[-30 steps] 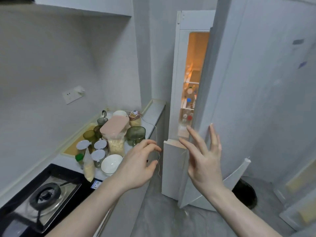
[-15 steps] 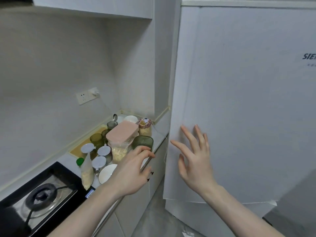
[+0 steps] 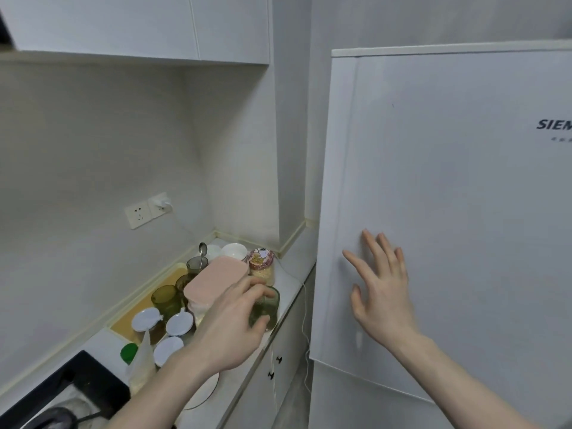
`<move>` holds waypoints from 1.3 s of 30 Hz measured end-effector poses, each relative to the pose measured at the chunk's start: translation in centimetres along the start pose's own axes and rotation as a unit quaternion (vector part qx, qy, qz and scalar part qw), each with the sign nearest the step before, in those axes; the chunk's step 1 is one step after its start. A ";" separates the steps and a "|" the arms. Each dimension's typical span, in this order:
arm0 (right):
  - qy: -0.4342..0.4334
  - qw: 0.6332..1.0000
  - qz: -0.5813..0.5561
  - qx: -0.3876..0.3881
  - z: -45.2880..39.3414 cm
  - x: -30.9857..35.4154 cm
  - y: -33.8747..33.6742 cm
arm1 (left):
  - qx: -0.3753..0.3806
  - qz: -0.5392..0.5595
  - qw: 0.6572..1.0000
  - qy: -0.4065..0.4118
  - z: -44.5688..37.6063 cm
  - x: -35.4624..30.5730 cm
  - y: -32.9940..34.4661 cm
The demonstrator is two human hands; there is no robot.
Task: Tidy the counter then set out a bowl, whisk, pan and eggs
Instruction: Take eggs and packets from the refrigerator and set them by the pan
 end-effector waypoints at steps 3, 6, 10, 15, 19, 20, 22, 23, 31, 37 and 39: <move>0.022 1.000 0.018 0.004 -0.5 -1.1 1.2 | 0.007 -0.004 1.000 -0.005 -1.1 1.4 0.3; 0.053 0.998 0.031 0.022 -0.9 -2.4 2.4 | 0.012 0.000 1.000 -0.011 -1.9 2.6 0.8; 0.081 0.995 0.052 0.033 -1.4 -4.1 3.2 | 0.017 0.003 1.000 -0.010 -2.7 3.1 1.5; 0.060 0.996 0.053 0.045 -1.2 -5.1 3.9 | 0.017 0.010 0.999 -0.025 -3.3 3.2 2.2; 0.055 0.997 -0.012 0.062 -0.7 -4.0 5.1 | 0.007 -0.002 0.998 -0.068 -2.6 3.8 2.6; 0.052 0.996 -0.034 0.069 -0.8 -3.6 5.4 | 0.004 -0.008 0.997 -0.079 -2.2 3.8 2.6; 0.031 0.991 -0.086 0.092 -1.2 -2.7 6.5 | -0.004 -0.019 0.993 -0.118 -1.0 3.9 2.6; 0.022 0.988 -0.114 0.103 -1.3 -2.1 6.9 | -0.010 -0.022 0.991 -0.135 -0.4 3.9 2.4; -0.070 0.896 -0.353 0.260 -0.8 5.8 11.0 | -0.048 -0.062 0.945 -0.317 9.4 2.8 1.4; -0.174 0.802 -0.430 0.376 3.5 15.6 10.8 | -0.100 -0.109 0.875 -0.462 21.2 -0.3 -2.0; -0.206 0.771 -0.455 0.395 4.9 19.8 9.6 | -0.129 -0.122 0.844 -0.506 25.9 -1.8 -4.0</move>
Point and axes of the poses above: each hand's wrist, its own z-axis away from the middle knuckle, its own y-axis out of the palm, x = y × z, the point moved 2 cm from there along -z, towards the middle knuckle, and after that the axes turned 10 degrees about -x, right-handed, at the moved point
